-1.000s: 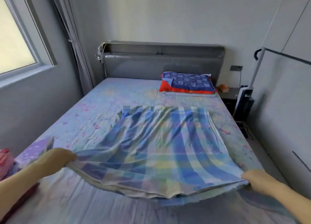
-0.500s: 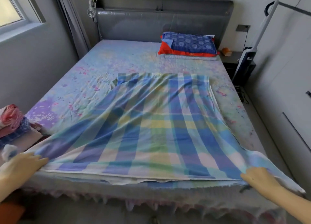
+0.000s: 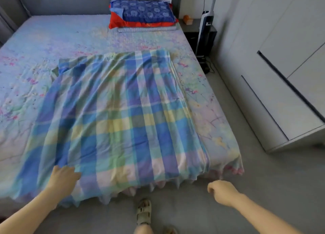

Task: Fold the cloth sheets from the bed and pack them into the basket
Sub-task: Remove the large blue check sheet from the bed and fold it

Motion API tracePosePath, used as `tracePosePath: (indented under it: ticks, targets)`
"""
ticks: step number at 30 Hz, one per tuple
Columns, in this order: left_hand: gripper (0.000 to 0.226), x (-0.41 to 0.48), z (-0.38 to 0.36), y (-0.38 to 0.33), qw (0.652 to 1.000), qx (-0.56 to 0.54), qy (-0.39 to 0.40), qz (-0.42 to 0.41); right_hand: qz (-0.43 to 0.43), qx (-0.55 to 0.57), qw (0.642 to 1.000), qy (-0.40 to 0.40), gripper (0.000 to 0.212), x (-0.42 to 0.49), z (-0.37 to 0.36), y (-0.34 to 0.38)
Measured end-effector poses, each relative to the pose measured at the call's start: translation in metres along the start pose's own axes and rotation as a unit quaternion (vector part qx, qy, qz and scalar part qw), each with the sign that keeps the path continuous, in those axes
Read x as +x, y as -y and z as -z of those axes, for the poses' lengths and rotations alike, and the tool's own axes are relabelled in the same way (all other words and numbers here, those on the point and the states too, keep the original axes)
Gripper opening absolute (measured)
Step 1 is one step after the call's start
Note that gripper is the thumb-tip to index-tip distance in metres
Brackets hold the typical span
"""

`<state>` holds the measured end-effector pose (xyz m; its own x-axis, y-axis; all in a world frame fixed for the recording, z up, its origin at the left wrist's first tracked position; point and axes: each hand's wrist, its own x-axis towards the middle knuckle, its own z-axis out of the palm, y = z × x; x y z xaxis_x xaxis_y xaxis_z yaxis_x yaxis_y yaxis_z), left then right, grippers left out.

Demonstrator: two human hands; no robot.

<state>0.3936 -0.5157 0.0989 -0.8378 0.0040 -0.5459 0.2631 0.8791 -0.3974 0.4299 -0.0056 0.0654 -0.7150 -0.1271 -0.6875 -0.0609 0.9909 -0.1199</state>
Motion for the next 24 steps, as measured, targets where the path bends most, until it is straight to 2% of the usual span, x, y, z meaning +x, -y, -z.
tracePosePath:
  ticks: [1,3,5,7,8,11,15,18,20,21,22,24]
  targets:
    - [0.036,0.011,0.020,-0.016,0.998,0.052,-0.016,-0.023,-0.038,0.049,0.998,-0.017,0.031,0.003,-0.004,-0.010]
    - [0.044,0.040,0.048,-0.052,0.998,0.045,-0.016,-0.050,-0.100,0.171,0.979,-0.042,0.025,0.010,-0.011,-0.027]
    - [0.050,0.069,0.070,-0.089,0.995,0.028,-0.017,-0.095,-0.152,0.280,0.945,-0.067,0.020,0.025,-0.015,-0.041]
    - [0.053,0.099,0.095,-0.126,0.989,-0.010,-0.056,-0.139,-0.197,0.378,0.900,-0.096,0.022,0.046,-0.017,-0.053]
    - [0.053,0.113,0.105,-0.143,0.984,-0.029,-0.074,-0.157,-0.211,0.413,0.879,-0.109,0.024,0.056,-0.018,-0.055]
    - [0.051,0.173,0.120,-0.192,0.978,-0.113,-0.050,-0.171,-0.243,0.503,0.820,-0.124,0.021,0.098,-0.026,-0.060]
    - [0.044,0.236,0.126,-0.249,0.953,-0.247,-0.036,-0.175,-0.274,0.539,0.785,-0.133,0.024,0.163,-0.051,-0.065]
    - [0.041,0.293,0.113,-0.288,0.942,-0.278,-0.041,-0.182,-0.312,0.606,0.710,-0.175,0.029,0.216,-0.073,-0.081]
    - [0.042,0.316,0.107,-0.302,0.933,-0.298,-0.069,-0.189,-0.317,0.685,0.635,-0.166,0.044,0.233,-0.080,-0.089]
    - [0.043,0.325,0.103,-0.308,0.932,-0.291,-0.085,-0.199,-0.311,0.710,0.614,-0.147,0.050,0.238,-0.085,-0.093]
    - [0.045,0.335,0.099,-0.317,0.931,-0.279,-0.099,-0.214,-0.303,0.719,0.614,-0.119,0.051,0.243,-0.094,-0.096]
    - [0.049,0.339,0.097,-0.324,0.930,-0.253,-0.129,-0.231,-0.270,0.726,0.628,-0.077,0.037,0.234,-0.099,-0.094]
